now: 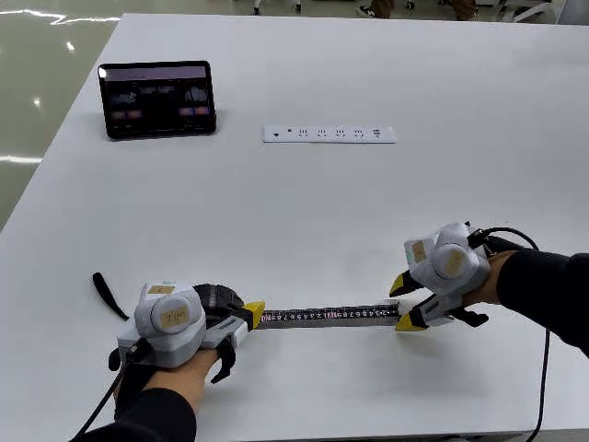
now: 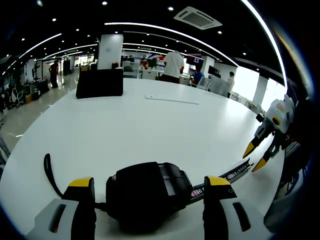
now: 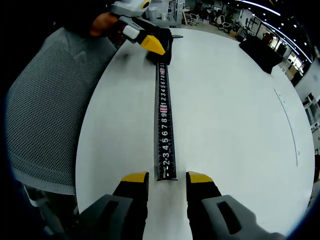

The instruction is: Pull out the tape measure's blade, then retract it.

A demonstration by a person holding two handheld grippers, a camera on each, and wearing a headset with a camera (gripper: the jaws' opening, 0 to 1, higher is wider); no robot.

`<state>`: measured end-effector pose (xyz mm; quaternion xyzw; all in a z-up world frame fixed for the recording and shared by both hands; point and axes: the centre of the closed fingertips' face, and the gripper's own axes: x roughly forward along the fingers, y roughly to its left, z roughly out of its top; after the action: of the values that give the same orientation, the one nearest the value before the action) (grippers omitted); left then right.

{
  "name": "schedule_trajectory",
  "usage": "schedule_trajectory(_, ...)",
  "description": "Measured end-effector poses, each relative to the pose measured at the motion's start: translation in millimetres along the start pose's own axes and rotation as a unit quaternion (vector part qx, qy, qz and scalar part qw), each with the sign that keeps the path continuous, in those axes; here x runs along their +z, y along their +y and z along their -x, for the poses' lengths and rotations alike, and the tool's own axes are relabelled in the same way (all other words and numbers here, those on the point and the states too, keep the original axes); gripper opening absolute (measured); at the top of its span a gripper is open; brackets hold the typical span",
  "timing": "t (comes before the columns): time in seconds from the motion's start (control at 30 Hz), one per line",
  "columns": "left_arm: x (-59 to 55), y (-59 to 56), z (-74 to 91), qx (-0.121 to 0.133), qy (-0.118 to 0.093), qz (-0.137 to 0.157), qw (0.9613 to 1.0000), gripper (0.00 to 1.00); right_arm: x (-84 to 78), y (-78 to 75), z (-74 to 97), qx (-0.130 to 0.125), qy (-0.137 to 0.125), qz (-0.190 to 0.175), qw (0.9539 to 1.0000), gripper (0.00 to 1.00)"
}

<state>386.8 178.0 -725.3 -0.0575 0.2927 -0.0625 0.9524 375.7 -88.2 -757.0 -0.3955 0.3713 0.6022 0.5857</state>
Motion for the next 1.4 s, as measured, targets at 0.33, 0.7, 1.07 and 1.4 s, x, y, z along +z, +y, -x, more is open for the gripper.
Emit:
schedule_trajectory(0.33, 1.4, -1.5, 0.8, -0.002, -0.002, -0.005, 1.0, 0.8, -2.8, 1.8, -2.6, 0.002, 0.009, 0.0, 1.0, 0.12)
schedule_trajectory(0.7, -3.5, -0.3, 1.4, -0.005, 0.019, 0.007, 0.9998, 0.63, -2.4, 8.3, -4.0, 0.003, 0.027, -0.029, 0.9992, 0.11)
schedule_trajectory(1.07, -6.1, -0.3, 0.9, -0.002, 0.035, -0.029, 0.999, 0.61, -2.3, 6.7, -3.7, 0.0, 0.005, -0.052, 0.9986, 0.11)
schedule_trajectory(1.4, -5.6, 0.0, 1.3, -0.007, 0.037, -0.019, 0.9991, 0.61, 1.0, 6.2, -4.5, -0.004, 0.005, -0.051, 0.9987, 0.1)
